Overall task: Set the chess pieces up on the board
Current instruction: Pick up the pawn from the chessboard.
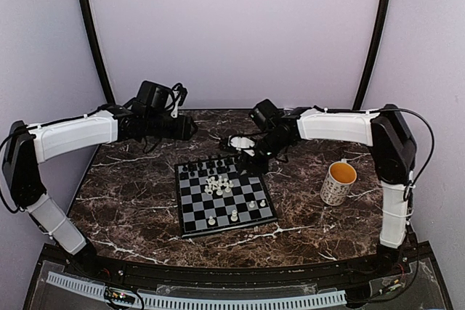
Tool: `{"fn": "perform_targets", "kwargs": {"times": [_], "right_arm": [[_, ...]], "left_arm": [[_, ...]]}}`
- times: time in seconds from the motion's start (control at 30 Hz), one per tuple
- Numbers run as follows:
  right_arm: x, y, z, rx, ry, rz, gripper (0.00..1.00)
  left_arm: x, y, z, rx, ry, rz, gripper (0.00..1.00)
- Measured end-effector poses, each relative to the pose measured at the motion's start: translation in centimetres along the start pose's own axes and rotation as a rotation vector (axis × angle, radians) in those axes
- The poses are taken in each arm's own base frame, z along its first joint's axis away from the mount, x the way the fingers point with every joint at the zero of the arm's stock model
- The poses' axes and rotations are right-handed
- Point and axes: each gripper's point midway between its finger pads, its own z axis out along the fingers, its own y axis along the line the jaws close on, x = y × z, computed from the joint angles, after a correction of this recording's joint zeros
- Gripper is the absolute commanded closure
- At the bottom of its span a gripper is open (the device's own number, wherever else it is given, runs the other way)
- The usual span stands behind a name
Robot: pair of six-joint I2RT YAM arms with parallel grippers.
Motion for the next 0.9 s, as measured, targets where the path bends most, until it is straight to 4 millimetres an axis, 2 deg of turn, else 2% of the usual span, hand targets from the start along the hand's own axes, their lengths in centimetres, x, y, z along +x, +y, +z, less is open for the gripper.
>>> {"fn": "perform_targets", "kwargs": {"times": [0.17, 0.27, 0.57, 0.73, 0.9], "right_arm": [[-0.5, 0.0, 3.0, -0.03, 0.03, -0.036, 0.58], [-0.4, -0.5, 4.0, -0.03, 0.045, -0.046, 0.58], [0.3, -0.5, 5.2, -0.041, 0.084, -0.069, 0.61], [0.9, -0.2, 5.9, -0.057, 0.101, -0.065, 0.72], [0.9, -0.2, 5.9, -0.062, 0.102, -0.067, 0.91]], "left_arm": [[-2.7, -0.6, -2.3, 0.028, -0.098, -0.013, 0.47], [-4.1, -0.9, -3.6, 0.044, -0.147, -0.014, 0.47], [-4.7, -0.8, -4.1, 0.053, -0.167, -0.022, 0.47], [-4.7, -0.7, -4.1, 0.052, -0.167, -0.024, 0.47], [-4.6, -0.9, -4.0, 0.069, -0.161, -0.026, 0.47]]}}
